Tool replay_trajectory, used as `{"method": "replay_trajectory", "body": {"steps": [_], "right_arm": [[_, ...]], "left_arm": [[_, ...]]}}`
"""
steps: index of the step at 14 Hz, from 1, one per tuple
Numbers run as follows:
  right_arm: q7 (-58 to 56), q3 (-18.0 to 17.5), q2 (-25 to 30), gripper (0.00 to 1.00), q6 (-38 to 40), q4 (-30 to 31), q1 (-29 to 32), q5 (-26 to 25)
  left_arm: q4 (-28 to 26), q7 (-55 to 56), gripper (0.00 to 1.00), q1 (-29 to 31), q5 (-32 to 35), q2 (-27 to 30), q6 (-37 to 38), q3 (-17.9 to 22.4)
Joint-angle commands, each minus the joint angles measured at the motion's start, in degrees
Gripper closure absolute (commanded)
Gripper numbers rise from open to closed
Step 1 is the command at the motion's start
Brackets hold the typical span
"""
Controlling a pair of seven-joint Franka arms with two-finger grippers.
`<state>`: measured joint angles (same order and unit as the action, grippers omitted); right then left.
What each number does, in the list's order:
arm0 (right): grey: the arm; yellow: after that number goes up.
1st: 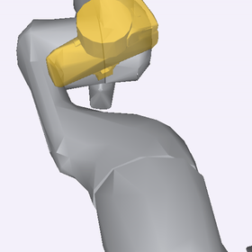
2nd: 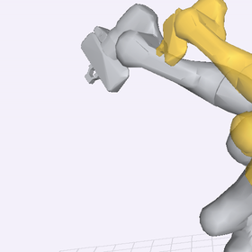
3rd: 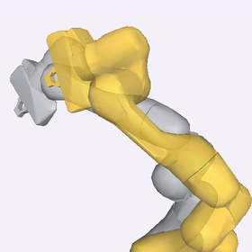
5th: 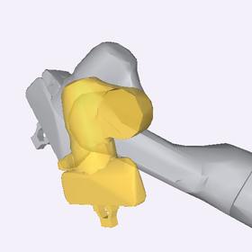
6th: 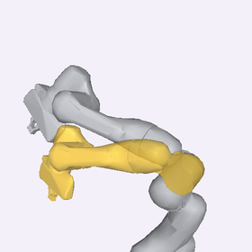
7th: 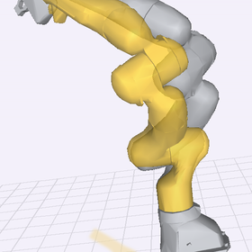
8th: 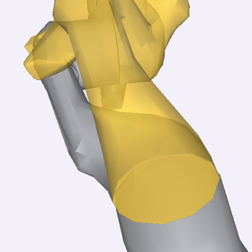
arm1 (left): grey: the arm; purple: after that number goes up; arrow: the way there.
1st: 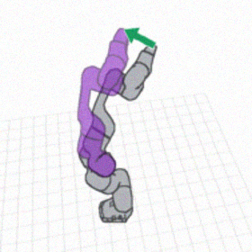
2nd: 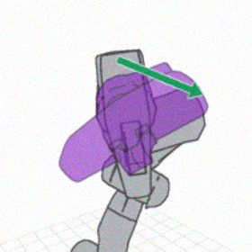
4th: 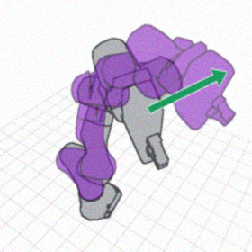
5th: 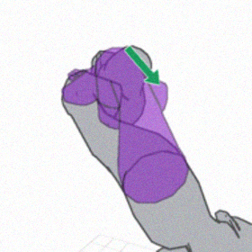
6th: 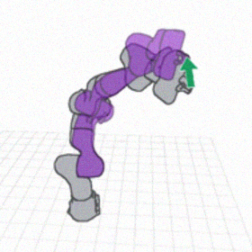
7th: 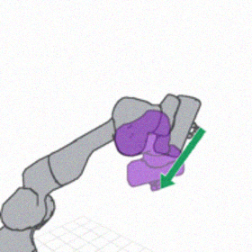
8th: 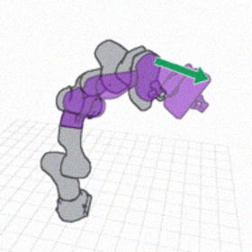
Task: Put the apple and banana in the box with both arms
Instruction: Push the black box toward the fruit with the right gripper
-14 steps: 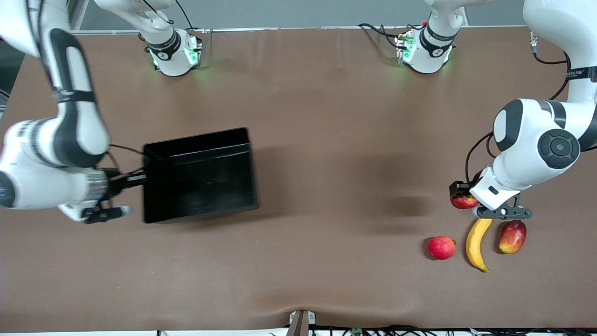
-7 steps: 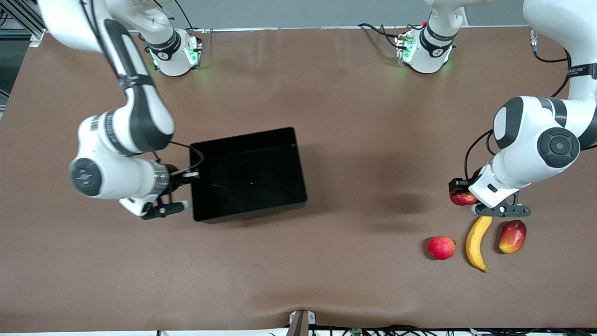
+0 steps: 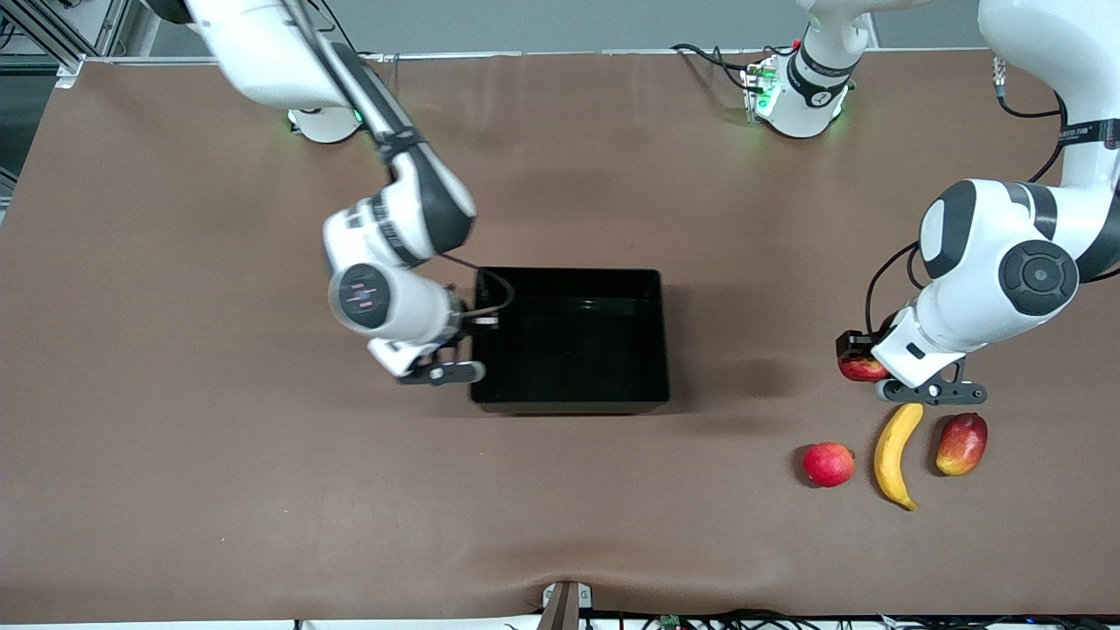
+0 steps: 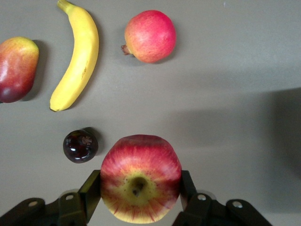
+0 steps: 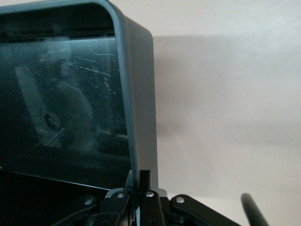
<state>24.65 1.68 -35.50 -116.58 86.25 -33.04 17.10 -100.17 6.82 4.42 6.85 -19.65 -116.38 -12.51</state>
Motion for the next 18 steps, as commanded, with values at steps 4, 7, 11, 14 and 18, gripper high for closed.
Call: {"method": "replay_trajectory", "body": {"steps": [4, 7, 11, 14, 18], "right_arm": [[4.0, 0.6, -4.7, 0.95, -7.9, -0.9, -4.8, 5.2], [3.6, 0.8, -3.9, 0.00, -7.3, -1.9, -5.1, 3.7], [3.5, 3.1, -3.5, 0.00, 6.2, -11.9, -3.3, 2.6], [3.3, 7.1, -3.6, 0.00, 20.3, -21.6, -1.9, 1.2], [3.2, 9.2, 2.2, 0.00, 29.8, -25.1, 1.9, 1.2]], "left_arm": [[-0.9, 1.1, 1.00, 0.0, 0.6, 1.0, 0.9, -1.5], [-1.0, 2.1, 1.00, -0.5, 0.6, 0.9, 0.8, -1.6], [-0.8, 6.9, 1.00, -2.8, 1.0, 0.7, 0.7, -1.7], [-0.8, 9.2, 1.00, -4.1, 0.8, 0.2, 0.7, -2.2], [-0.9, 19.2, 1.00, -10.1, 0.6, -1.7, -2.4, -2.3]]}}
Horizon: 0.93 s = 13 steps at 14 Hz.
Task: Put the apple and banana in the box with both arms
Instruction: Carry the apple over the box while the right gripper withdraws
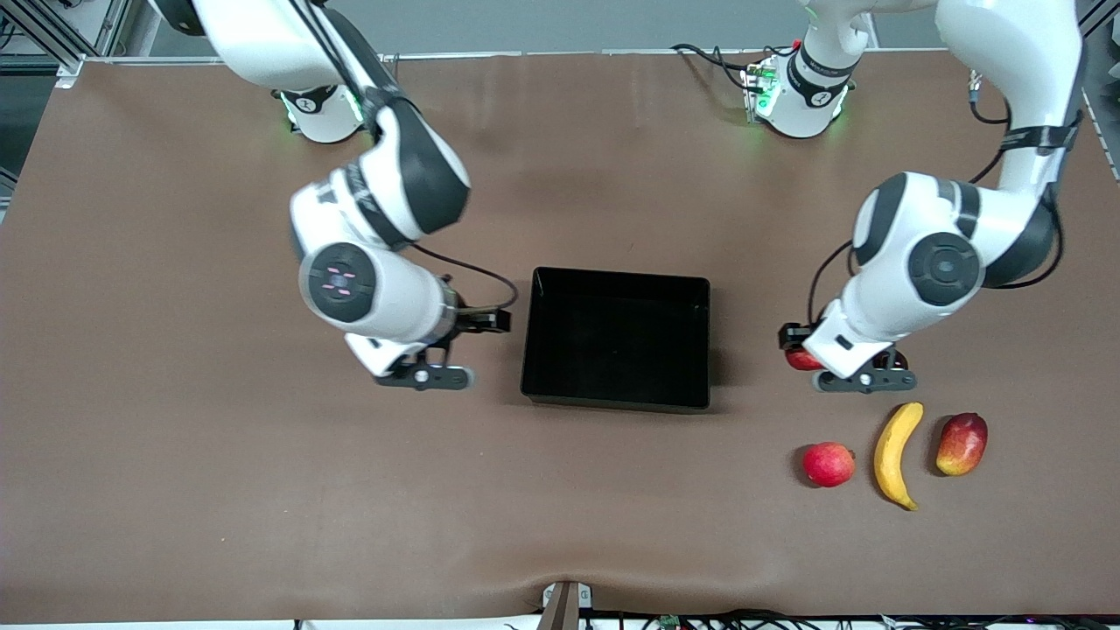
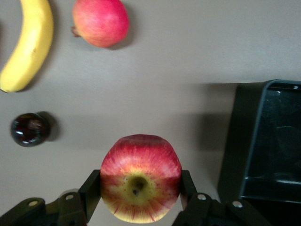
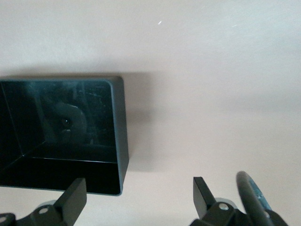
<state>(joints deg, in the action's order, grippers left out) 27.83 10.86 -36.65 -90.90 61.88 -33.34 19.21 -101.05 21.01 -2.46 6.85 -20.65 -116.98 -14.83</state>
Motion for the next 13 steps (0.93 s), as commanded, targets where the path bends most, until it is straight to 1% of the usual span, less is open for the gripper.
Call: {"method": "replay_trajectory", "body": {"steps": [1, 3, 5, 6, 7, 9, 11, 12, 13], "right_arm": [[-0.1, 0.0, 4.7, 0.00, 6.8, -0.8, 4.2, -0.9], [-0.1, 0.1, 7.5, 0.00, 11.2, -0.7, 7.1, -0.9], [-0.4, 0.1, 11.0, 0.00, 16.0, -0.5, 9.6, -1.0], [-2.4, 0.0, 13.2, 0.00, 16.6, -0.1, 11.4, -2.1], [-6.8, 0.0, 15.1, 0.00, 17.6, 1.2, 13.4, -3.6], [-11.6, 0.0, 19.3, 0.00, 17.6, 4.9, 16.4, -6.8], [-12.9, 0.0, 22.7, 0.00, 17.5, 8.0, 17.5, -11.2], [-16.1, 0.0, 24.9, 0.00, 16.4, 11.1, 18.0, -13.5], [-19.5, 0.0, 27.8, 0.00, 13.6, 15.1, 19.0, -14.5]], "left_arm": [[0.1, 7.5, 1.00, -4.9, 0.6, -1.5, -2.9, 0.1], [0.0, 12.4, 1.00, -8.3, 0.6, -2.3, -4.5, 0.1], [0.1, 13.4, 1.00, -11.1, 0.6, -2.3, -4.9, 0.1], [0.1, 13.6, 1.00, -11.9, 0.7, -2.2, -5.0, 0.1], [0.1, 14.2, 1.00, -12.9, 0.9, -2.0, -5.1, 0.1], [0.1, 16.5, 1.00, -15.4, 1.1, -2.4, -5.9, 0.2], [0.1, 17.9, 1.00, -15.6, 1.2, -4.0, -9.0, 0.1], [0.0, 18.1, 1.00, -15.8, 1.2, -4.8, -10.2, 0.1], [-0.1, 18.3, 1.00, -16.8, 1.2, -5.8, -11.2, 0.1]]}}
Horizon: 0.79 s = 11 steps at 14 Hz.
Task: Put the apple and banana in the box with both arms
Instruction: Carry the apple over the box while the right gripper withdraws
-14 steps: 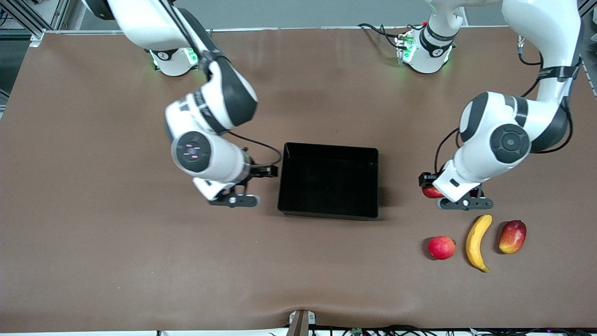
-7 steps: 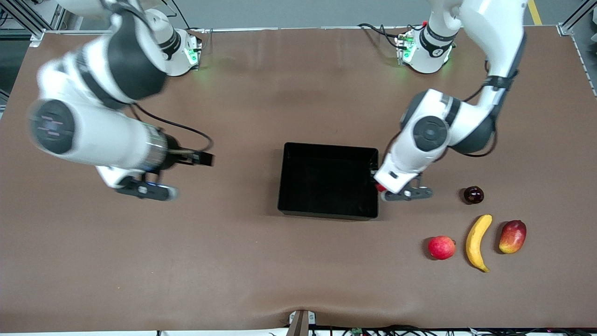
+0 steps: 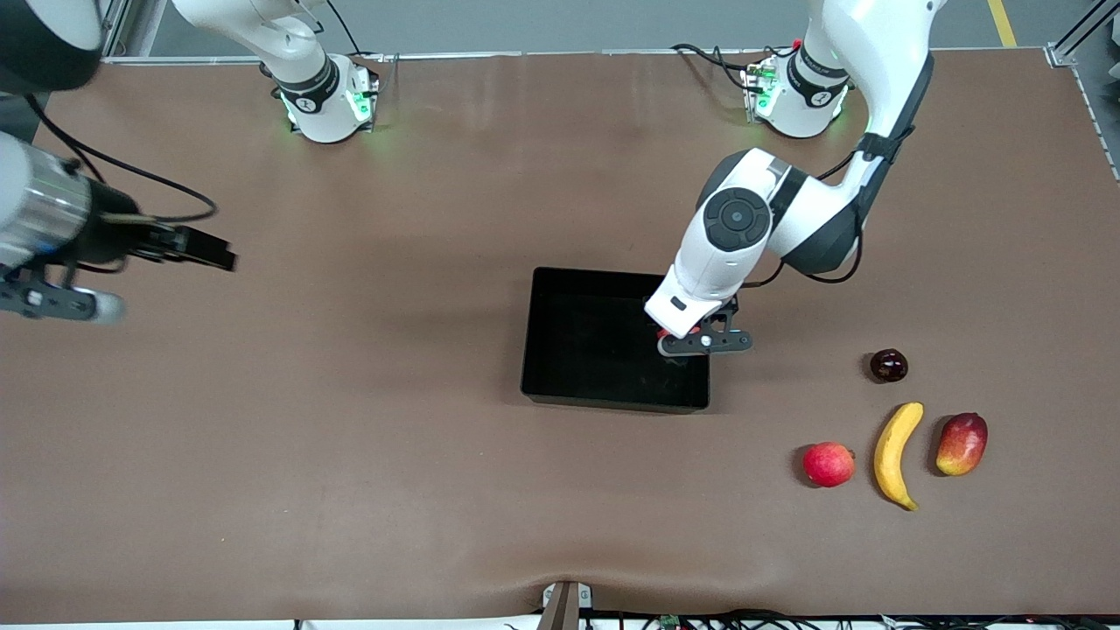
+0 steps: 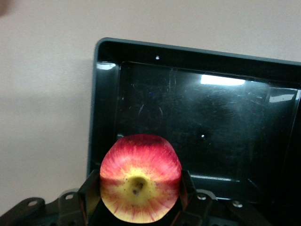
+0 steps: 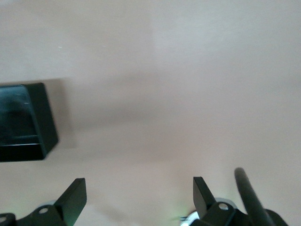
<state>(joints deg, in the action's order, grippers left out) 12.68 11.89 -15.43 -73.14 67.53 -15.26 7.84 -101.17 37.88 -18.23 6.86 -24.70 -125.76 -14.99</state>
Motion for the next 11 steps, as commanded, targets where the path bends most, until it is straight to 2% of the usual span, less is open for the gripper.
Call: {"method": "replay_trajectory", "body": {"steps": [1, 2, 4, 7, 10, 11], "right_arm": [[-6.1, -1.0, 10.1, 0.00, -6.6, 13.8, 1.8, -4.2], [-6.7, -1.1, 13.5, 0.00, -9.0, 17.7, 2.9, -5.2], [-7.2, -1.0, 17.5, 0.00, -10.5, 20.6, 3.6, -7.6], [-8.6, -1.0, 19.0, 0.00, -10.4, 20.6, 6.0, -9.8], [-21.3, -1.1, 18.8, 0.00, -10.1, 20.8, 13.0, -9.1], [-24.6, -1.1, 18.5, 0.00, -9.9, 20.7, 14.5, -8.9]], "left_arm": [[0.1, 1.4, 1.00, -1.3, 1.1, -3.1, -3.7, 0.2], [0.0, 1.8, 1.00, -1.4, 1.1, -4.6, -5.5, 0.2], [-0.1, 2.6, 1.00, -1.5, 1.3, -6.5, -6.7, 0.2], [-1.6, 2.6, 1.00, -2.2, 1.2, -7.4, -6.7, 0.2], [-2.7, 3.0, 1.00, -2.2, 1.2, -7.6, -6.2, 0.2], [-2.9, 3.1, 0.60, -2.3, 1.2, -7.8, -6.2, 0.2]]}}
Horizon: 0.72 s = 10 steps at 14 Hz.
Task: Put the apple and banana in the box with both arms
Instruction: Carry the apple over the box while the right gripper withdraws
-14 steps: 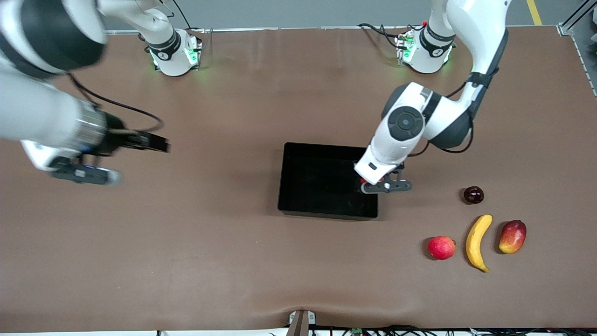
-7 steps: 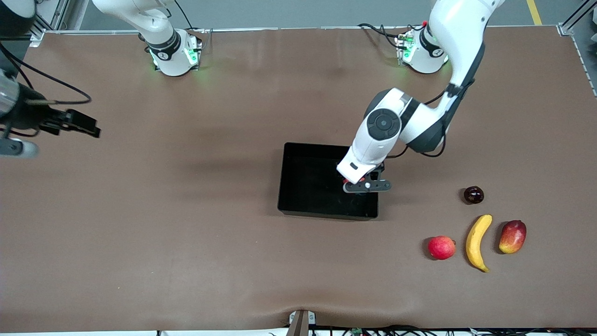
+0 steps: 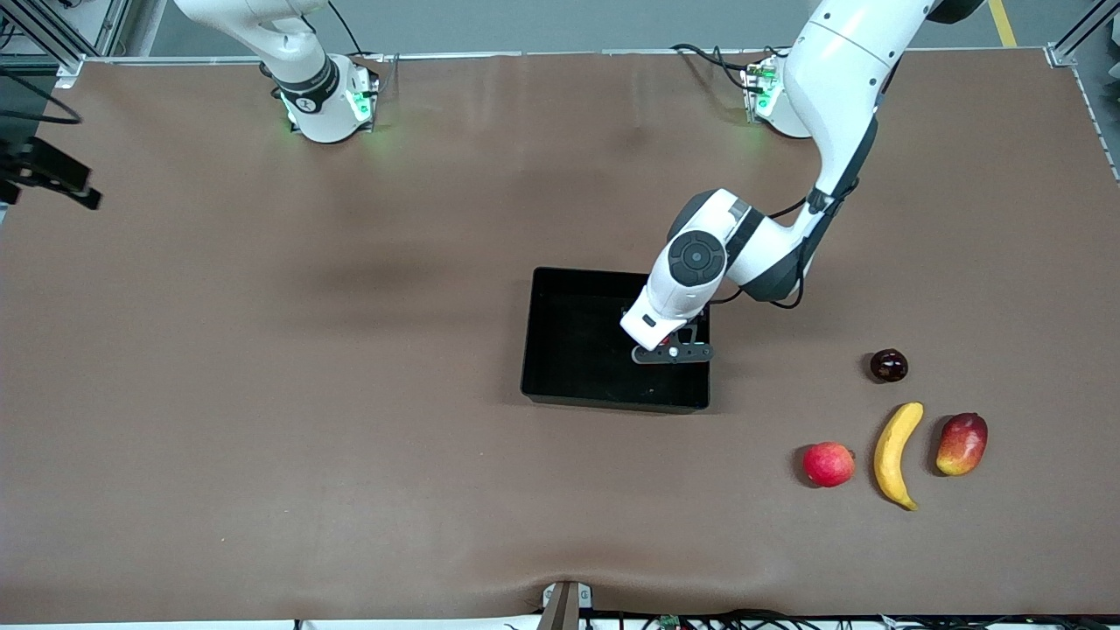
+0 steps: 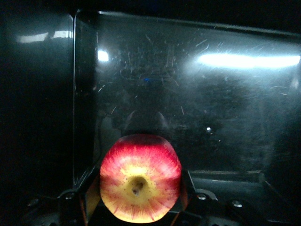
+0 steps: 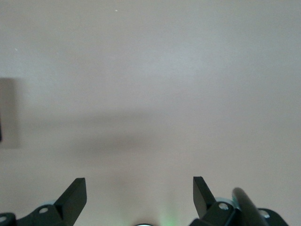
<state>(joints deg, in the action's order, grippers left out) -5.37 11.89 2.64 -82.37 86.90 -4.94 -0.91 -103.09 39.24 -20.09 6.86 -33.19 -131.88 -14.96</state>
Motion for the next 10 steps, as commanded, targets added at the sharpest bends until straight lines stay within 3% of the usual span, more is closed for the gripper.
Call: {"method": "replay_trajectory", "body": {"steps": [1, 5, 8, 10], "right_arm": [[-8.1, -1.1, 0.2, 0.00, -0.7, 0.8, 4.4, -0.1], [-7.3, -1.4, -1.0, 0.00, -1.1, -1.6, 3.7, 0.0], [-7.4, -1.4, -1.0, 0.00, -1.3, -1.4, 4.0, 5.9], [-5.8, -1.6, -0.9, 0.00, -1.1, -1.4, 3.4, 6.4]], "left_arm": [[-0.7, 1.6, 0.01, -1.2, 1.4, 0.6, 0.0, 0.3], [1.3, 2.8, 0.00, -1.1, 1.3, 3.7, 2.2, 0.3], [7.2, 2.0, 0.00, 1.8, 1.3, 8.0, 12.4, 0.6], [11.8, -2.1, 0.00, 5.5, 0.6, 8.4, 17.5, 0.3]]}}
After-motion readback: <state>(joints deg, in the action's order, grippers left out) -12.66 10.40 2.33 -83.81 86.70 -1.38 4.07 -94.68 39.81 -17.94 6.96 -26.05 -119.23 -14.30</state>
